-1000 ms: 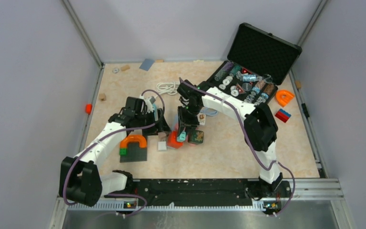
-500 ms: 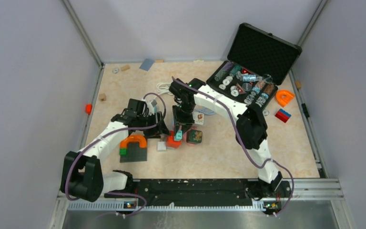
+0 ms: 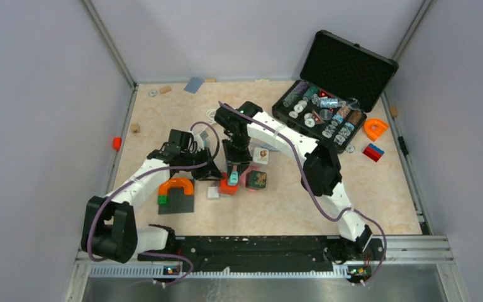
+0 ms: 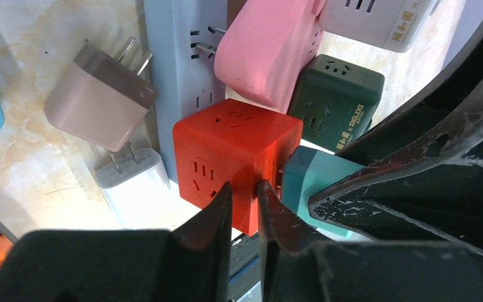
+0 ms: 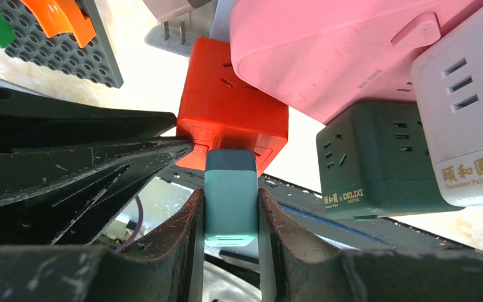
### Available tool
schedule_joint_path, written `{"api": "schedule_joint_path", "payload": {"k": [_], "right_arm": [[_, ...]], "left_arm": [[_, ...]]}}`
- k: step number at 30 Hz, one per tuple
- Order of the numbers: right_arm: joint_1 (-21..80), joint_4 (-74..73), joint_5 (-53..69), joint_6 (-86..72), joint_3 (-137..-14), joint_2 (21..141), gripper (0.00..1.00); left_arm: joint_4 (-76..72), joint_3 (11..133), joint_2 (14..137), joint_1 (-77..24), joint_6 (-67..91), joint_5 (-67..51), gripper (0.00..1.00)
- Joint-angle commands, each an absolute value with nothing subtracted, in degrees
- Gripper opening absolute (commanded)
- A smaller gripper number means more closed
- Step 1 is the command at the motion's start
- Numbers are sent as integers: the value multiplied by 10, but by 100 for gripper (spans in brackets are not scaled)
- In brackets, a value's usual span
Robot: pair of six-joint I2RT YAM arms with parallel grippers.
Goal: Insert the plug
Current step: Press the plug into the socket.
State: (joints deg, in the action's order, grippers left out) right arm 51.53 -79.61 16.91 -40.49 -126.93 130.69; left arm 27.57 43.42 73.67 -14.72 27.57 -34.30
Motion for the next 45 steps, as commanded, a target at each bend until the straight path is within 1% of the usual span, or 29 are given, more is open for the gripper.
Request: {"api": "schedule_joint_path", "payload": {"k": [1, 3, 17, 22, 24, 28, 33, 39, 45], "right_arm": [[561, -796, 54, -365, -1229, 1381, 0], [567, -793, 48, -365, -1225, 1388, 0], [611, -805, -10, -350, -1241, 1465, 0], [622, -779, -4, -365, -1202, 1450, 0], [622, -760, 17, -373, -1176, 1440, 0], [622, -758, 43, -391, -1169, 1444, 0], [628, -763, 60, -402, -1177, 1461, 0], [639, -807, 51, -388, -1230, 1522, 0], [644, -859, 35, -365, -1308, 1583, 0]], "left_arm": [[318, 413, 769, -149, 265, -244, 16], [319, 412, 772, -149, 266, -243, 14], [316, 405, 788, -148, 273, -248, 14], [316, 402, 791, -146, 285, -241, 9], [313, 400, 789, -145, 292, -236, 5], [306, 396, 789, -145, 306, -229, 0], [292, 391, 795, -145, 317, -232, 0], [279, 389, 807, -145, 316, -240, 0], [269, 383, 809, -145, 316, -245, 0]]}}
